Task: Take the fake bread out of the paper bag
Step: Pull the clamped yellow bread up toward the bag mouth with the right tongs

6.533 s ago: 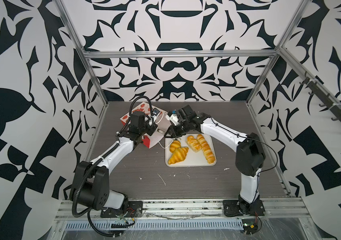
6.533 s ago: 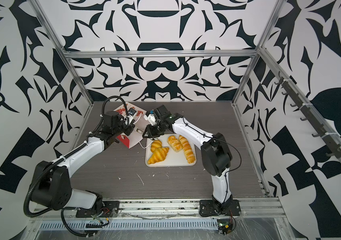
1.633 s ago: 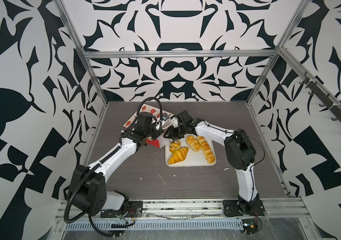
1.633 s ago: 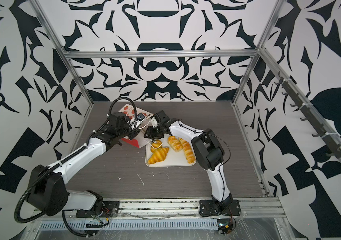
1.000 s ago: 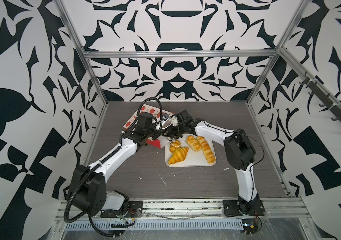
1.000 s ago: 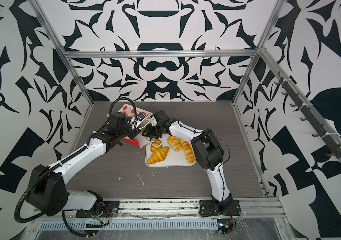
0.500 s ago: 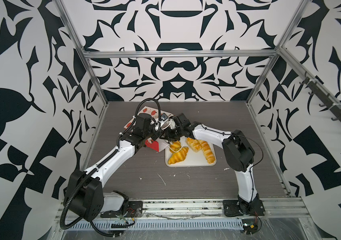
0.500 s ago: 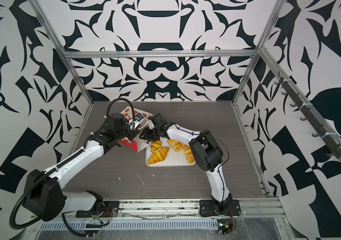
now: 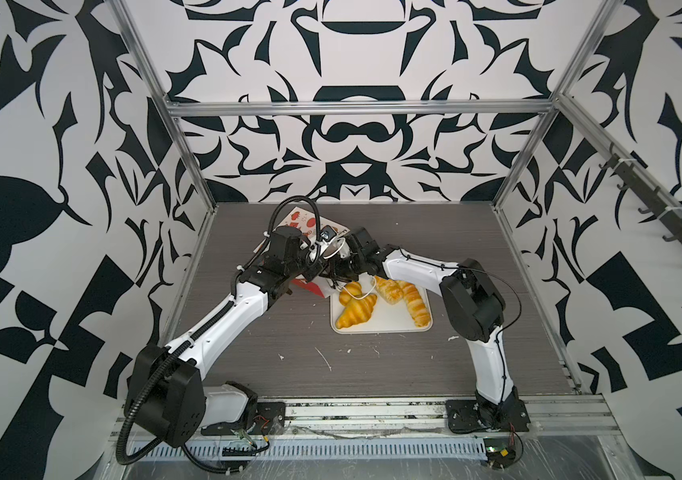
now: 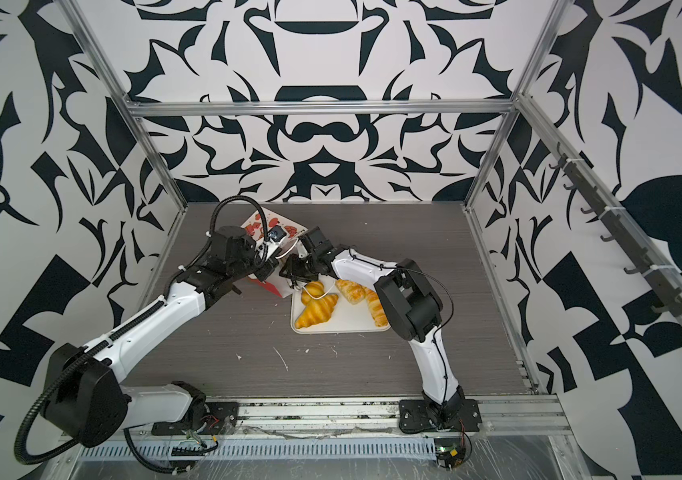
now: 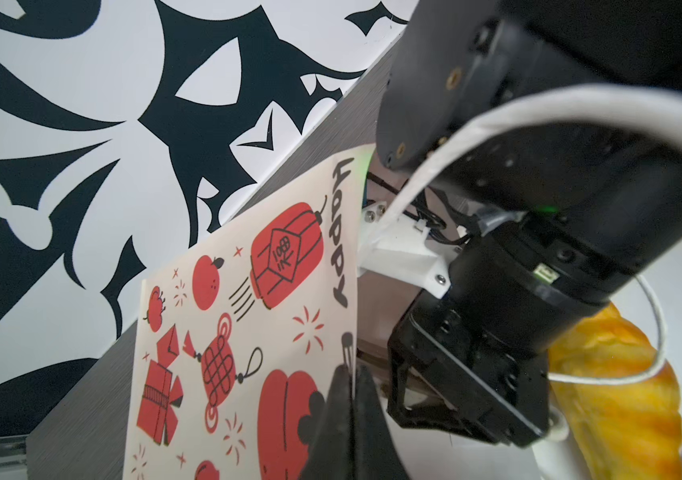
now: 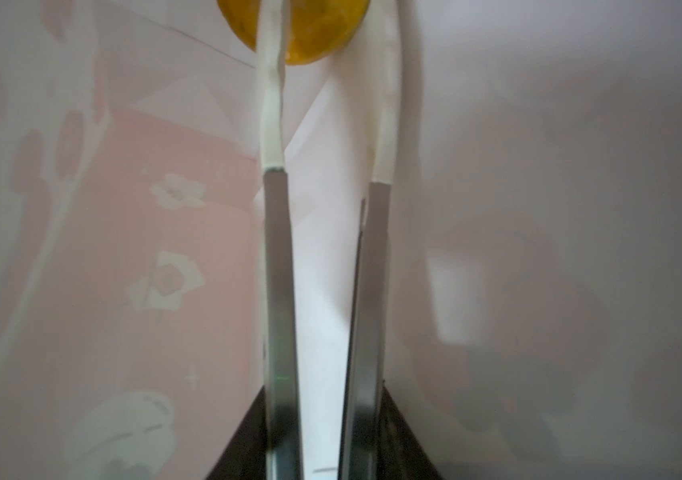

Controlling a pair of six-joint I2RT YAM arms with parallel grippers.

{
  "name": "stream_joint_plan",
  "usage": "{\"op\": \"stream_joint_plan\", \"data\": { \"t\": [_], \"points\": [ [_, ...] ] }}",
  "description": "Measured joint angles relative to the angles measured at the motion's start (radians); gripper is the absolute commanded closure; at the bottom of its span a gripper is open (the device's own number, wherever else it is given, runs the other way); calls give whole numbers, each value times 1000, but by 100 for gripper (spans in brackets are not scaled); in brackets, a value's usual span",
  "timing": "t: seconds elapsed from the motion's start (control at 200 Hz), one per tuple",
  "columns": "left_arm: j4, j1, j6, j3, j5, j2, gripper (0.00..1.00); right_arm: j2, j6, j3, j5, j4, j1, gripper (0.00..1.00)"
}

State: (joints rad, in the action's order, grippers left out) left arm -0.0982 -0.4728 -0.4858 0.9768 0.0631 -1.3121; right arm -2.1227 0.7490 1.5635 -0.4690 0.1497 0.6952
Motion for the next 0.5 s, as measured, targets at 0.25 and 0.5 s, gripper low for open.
{"op": "stream_joint_plan", "data": {
  "t": [0.25,0.5],
  "points": [
    [6,-2,0,-3,1,0,100,-6,-18,0,16,13,0,100],
    [31,-4,0,-27,-14,3,100,45,-60,-49,43,26,0,100]
  ]
}}
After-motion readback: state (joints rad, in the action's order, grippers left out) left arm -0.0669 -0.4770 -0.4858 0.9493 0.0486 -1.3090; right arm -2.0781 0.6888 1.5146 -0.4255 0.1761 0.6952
